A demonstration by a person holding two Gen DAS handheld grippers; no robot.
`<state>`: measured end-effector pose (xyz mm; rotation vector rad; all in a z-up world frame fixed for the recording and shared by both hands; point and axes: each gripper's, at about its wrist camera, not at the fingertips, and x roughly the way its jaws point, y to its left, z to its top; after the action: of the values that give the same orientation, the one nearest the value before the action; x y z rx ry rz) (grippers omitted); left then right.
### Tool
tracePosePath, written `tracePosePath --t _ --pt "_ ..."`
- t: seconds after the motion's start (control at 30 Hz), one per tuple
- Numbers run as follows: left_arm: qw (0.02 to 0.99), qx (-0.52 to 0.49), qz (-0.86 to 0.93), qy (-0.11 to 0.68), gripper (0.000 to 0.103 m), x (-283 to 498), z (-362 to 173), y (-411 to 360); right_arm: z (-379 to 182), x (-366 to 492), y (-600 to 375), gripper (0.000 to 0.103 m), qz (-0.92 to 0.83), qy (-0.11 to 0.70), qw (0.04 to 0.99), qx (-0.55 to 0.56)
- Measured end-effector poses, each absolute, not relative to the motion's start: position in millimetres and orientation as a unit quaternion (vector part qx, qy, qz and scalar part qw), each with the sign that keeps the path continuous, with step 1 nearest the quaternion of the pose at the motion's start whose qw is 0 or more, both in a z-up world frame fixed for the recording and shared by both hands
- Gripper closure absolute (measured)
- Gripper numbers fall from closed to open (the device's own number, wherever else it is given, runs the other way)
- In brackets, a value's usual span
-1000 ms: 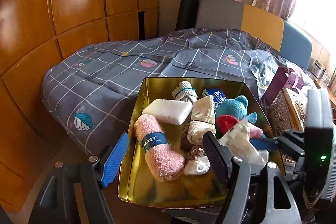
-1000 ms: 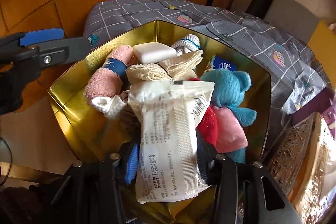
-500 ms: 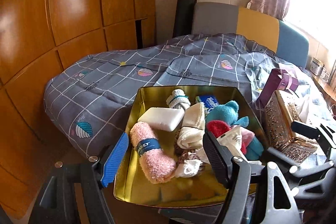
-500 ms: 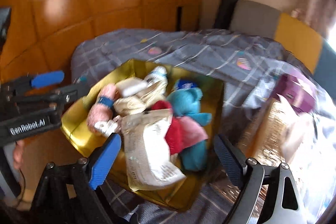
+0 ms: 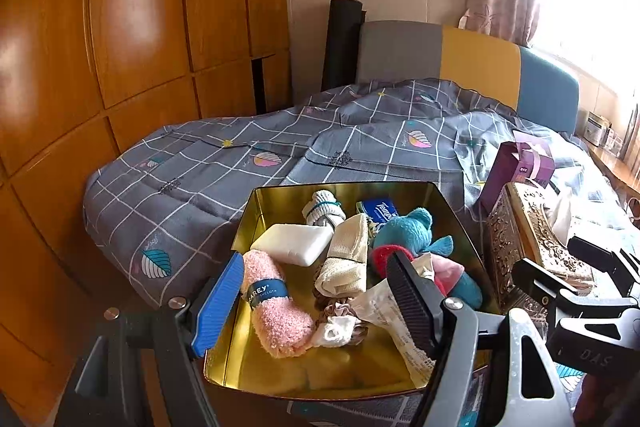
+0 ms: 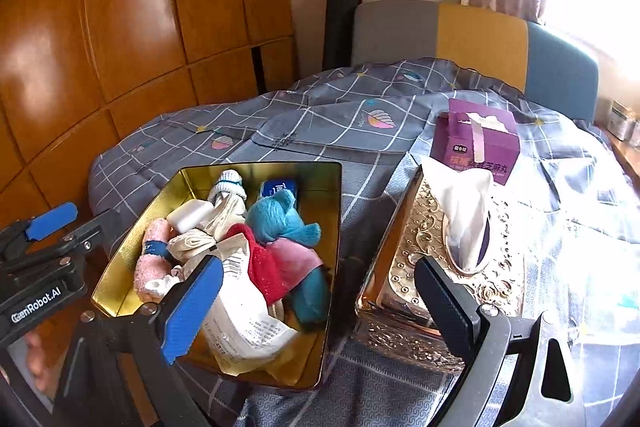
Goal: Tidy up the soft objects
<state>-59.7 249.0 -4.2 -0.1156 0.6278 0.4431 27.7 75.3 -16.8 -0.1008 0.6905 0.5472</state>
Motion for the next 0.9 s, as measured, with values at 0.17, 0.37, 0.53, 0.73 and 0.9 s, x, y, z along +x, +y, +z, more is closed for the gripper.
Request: tracePosePath --t 0.17,0.37,0.53,0.73,0.9 --pt "0.923 -0.056 0.221 0.310 0.028 -60.1 -6.0 248.1 -19.9 26.4 73.8 0.006 0.262 0.333 0.905 -0.048" --pt "0.922 -0.052 0.225 0.312 0.028 -60.5 -6.8 247.1 -21.1 25.4 73.7 0.006 0.263 0.334 0.904 -0.048" --pt "0.921 -0.050 0.231 0.310 0.028 -60.9 -6.7 248.1 -20.9 24.8 73.4 0.006 0.263 0.334 0.904 -0.046" --pt "0.919 -0.049 0.236 0.311 0.028 -61.5 -7.3 249.6 -20.4 24.5 73.1 0.006 0.262 0.333 0.905 -0.044" --pt "0.919 -0.047 0.238 0.310 0.028 -62.2 -7.7 249.6 -20.6 24.4 72.7 0.006 0.261 0.332 0.905 -0.045"
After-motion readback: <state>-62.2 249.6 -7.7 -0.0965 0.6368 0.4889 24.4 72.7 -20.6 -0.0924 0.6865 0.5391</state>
